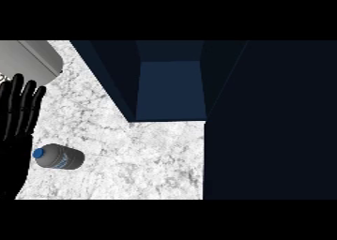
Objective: Pick up the bottled water, place it into the cabinet and close the cabinet
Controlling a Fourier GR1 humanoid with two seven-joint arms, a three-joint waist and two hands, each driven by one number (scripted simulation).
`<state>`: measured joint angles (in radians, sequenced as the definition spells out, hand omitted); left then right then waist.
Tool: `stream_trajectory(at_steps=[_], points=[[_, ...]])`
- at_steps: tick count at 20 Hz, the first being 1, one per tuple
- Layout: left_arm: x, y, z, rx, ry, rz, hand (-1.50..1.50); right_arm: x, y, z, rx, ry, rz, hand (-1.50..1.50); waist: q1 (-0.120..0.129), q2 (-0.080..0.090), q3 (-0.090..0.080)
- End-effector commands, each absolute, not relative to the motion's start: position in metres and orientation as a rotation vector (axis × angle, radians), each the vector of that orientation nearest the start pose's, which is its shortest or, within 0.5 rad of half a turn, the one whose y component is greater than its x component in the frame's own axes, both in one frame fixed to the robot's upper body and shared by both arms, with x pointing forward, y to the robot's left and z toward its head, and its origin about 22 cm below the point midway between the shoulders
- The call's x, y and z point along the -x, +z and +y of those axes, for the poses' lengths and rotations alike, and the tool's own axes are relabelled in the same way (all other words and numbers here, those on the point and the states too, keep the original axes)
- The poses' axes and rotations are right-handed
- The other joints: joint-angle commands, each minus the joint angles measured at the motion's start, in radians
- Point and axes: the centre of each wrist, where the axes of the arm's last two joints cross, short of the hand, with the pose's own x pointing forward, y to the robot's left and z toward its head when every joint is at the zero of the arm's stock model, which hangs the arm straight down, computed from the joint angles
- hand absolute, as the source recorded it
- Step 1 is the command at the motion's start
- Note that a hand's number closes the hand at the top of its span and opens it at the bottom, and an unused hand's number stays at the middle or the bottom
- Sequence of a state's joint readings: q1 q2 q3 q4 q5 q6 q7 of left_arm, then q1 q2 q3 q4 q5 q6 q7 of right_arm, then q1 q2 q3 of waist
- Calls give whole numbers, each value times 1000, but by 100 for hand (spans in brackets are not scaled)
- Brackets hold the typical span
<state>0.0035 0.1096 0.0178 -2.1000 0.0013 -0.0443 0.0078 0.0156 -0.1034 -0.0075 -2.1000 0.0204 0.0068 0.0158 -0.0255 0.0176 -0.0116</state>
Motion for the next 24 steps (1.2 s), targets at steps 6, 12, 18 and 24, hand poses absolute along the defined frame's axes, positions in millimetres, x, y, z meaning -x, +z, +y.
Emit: stream_trajectory(at_steps=[6, 12, 18, 24], points=[[-157, 135, 260, -376, 77, -2106, -150, -160, 121, -238, 91, 146, -1977, -150, 35, -27, 12], [-119, 131, 264, -182, 382, -1925, -150, -128, 127, -249, -173, 136, -1885, -150, 32, -26, 11], [-86, 136, 242, -171, 419, -1928, -150, -89, 145, -248, -182, 152, -1890, -150, 26, -25, 12], [-66, 131, 243, -178, 404, -1910, -150, -84, 136, -248, -184, 149, -1893, -150, 30, -25, 11]])
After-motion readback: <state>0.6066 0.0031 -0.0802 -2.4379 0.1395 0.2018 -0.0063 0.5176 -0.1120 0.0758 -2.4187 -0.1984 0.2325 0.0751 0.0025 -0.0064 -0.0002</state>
